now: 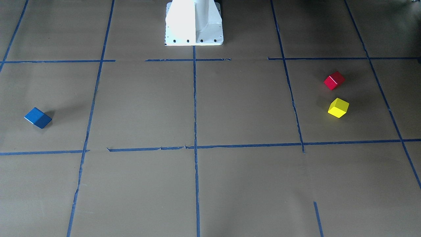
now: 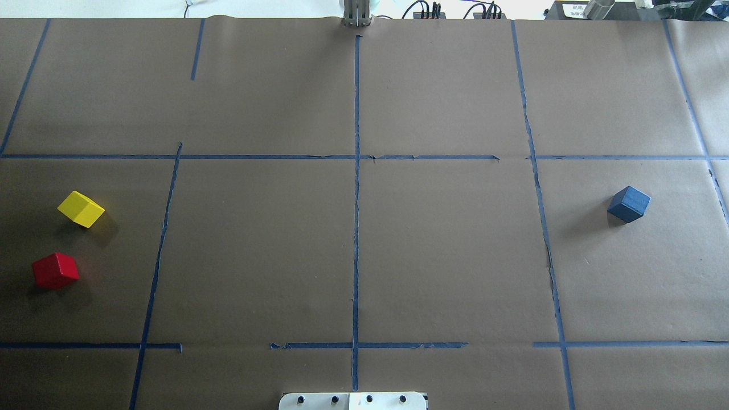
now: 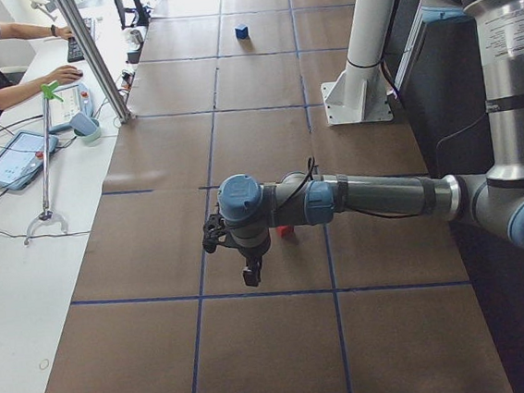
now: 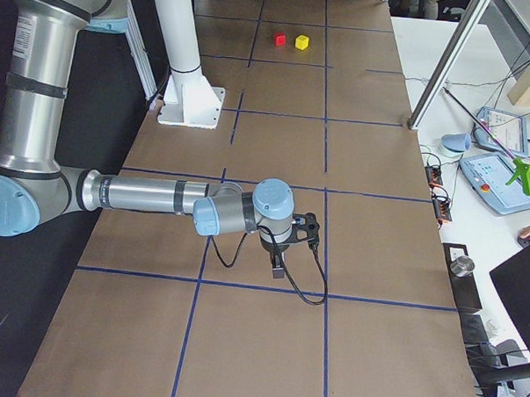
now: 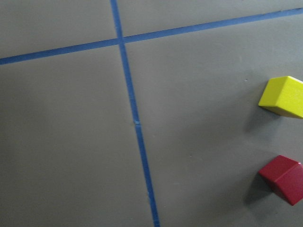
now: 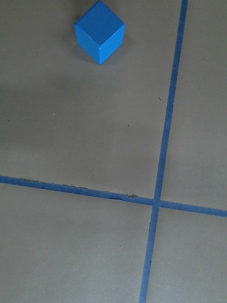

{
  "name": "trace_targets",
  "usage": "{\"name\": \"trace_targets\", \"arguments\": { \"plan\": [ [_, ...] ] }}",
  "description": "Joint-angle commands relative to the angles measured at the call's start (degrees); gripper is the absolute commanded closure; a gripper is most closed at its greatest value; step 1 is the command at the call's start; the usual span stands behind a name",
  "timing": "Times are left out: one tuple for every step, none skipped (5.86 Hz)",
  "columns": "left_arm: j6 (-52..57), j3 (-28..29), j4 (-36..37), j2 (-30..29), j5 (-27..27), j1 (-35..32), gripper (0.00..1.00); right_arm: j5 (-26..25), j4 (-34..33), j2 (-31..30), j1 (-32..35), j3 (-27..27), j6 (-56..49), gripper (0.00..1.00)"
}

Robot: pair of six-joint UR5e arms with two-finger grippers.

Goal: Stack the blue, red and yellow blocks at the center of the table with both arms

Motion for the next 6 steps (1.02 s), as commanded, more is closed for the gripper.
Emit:
{"name": "trace_targets", "arguments": {
  "plan": [
    [0.9, -2.2, 0.0, 0.1, 0.4, -0.5, 0.00, 0.0, 0.0, 0.0, 0.0, 0.0, 0.3, 0.00],
    [0.9, -2.2, 0.0, 1.0, 0.3, -0.5, 0.00, 0.0, 0.0, 0.0, 0.0, 0.1, 0.2, 0.00],
    [1.1, -2.5, 0.0, 1.5, 0.1, -0.5, 0.00, 0.1, 0.1, -0.1, 0.0, 0.4, 0.5, 0.00],
    [1.0, -1.9, 0.2, 1.6, -0.1, -0.5, 0.00, 0.9, 0.0, -0.4, -0.9, 0.6, 1.2, 0.00],
    [0.0, -1.6, 0.2, 1.6, -0.1, -0.5, 0.00, 0.8, 0.2, 0.0, -5.3, 2.1, 11.7, 0.00],
    [0.0, -1.5, 0.1, 1.6, -0.1, -0.5, 0.00, -0.2, 5.1, 0.0, -8.9, 2.7, 16.7, 0.00]
  ]
}}
